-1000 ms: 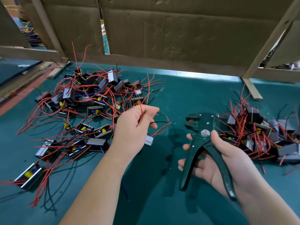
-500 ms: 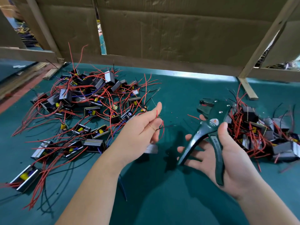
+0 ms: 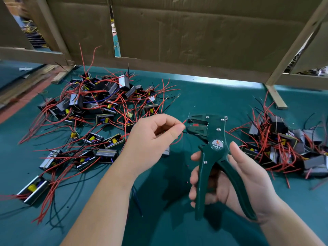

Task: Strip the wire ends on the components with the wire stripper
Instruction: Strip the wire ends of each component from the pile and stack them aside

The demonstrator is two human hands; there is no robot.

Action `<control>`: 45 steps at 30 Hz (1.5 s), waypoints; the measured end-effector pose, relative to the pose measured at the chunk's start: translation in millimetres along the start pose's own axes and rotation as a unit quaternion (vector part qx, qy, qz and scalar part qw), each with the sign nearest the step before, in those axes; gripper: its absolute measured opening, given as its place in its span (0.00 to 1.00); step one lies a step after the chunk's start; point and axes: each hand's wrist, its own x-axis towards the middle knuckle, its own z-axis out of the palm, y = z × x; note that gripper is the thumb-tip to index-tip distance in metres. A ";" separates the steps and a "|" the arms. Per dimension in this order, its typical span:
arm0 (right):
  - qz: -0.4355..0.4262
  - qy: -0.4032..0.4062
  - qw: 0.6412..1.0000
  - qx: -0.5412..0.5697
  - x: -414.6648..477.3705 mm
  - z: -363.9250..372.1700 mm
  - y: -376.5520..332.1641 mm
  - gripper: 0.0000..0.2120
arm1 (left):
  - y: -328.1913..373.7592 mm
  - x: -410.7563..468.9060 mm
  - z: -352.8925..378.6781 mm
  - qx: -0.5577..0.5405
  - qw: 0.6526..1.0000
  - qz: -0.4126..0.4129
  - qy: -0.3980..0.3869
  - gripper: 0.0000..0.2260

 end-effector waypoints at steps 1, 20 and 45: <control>-0.002 -0.002 1.000 0.002 -1.1 -0.3 -0.9 0.32 | 0.2 -0.6 -1.8 0.014 1.000 0.003 0.011 0.04; 0.043 -0.041 0.998 -0.008 -7.8 -1.9 -4.6 0.29 | -0.7 0.2 -4.1 0.219 0.964 0.145 0.043 0.03; 0.001 0.213 0.977 -0.030 4.2 19.4 9.8 0.21 | -5.8 -1.0 0.5 0.239 0.969 0.055 0.022 0.05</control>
